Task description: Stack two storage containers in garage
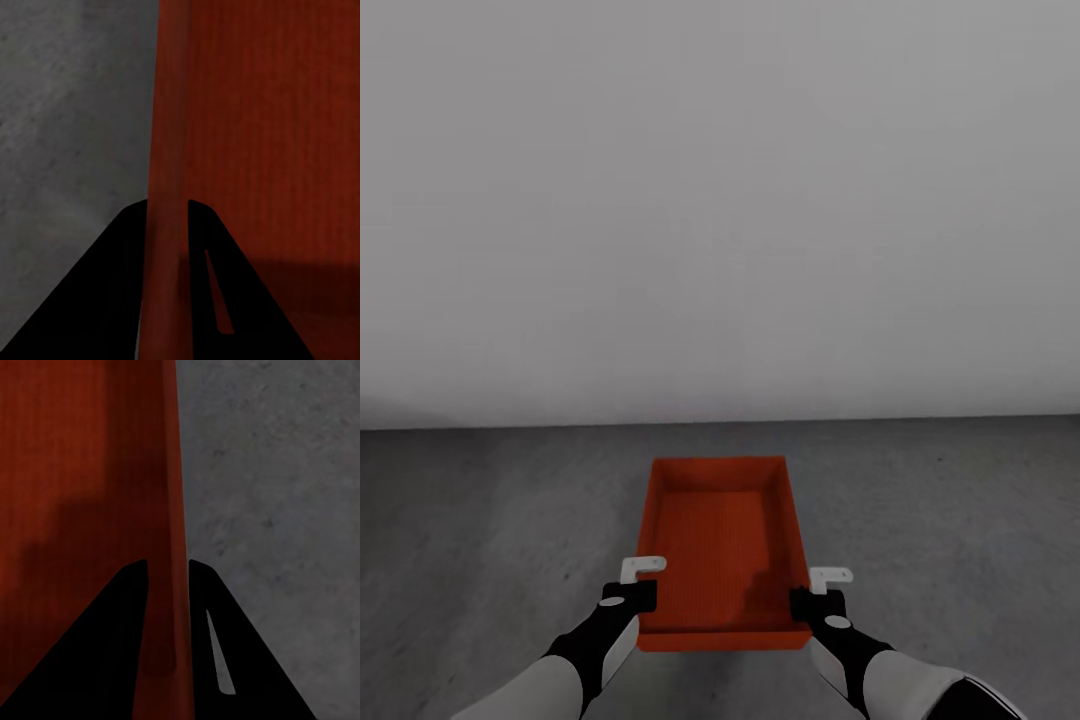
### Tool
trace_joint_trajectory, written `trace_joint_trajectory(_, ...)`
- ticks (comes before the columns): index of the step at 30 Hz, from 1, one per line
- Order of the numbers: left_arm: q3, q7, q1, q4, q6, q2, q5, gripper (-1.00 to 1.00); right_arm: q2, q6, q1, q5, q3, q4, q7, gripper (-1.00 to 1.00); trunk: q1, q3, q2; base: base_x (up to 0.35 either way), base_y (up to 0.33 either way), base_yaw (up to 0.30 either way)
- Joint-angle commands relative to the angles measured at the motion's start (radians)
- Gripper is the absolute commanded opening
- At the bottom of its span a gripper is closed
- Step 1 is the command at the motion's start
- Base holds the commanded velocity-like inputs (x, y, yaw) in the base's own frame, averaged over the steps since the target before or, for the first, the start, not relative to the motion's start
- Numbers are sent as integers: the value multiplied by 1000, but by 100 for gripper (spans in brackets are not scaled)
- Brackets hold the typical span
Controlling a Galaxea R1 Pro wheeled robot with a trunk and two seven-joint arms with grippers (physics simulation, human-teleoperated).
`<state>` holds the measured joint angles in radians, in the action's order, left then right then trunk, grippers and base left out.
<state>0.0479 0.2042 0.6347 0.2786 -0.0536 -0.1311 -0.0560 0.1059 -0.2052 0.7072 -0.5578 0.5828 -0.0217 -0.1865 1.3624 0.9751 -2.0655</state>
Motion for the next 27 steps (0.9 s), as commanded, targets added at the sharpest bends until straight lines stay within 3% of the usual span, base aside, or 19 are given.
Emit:
trace_joint_trajectory(1, -63, 7, 0, 1, -6, 1, -53, -100, 0, -25, 0, -7, -32, -1, 4, -100, 4, 4, -8, 0, 0, 0)
trace_joint_trajectory(27, -63, 7, 0, 2, -6, 1, -53, -100, -2, -25, 0, -7, -32, -1, 4, -100, 103, 85, -190, 0, 0, 0)
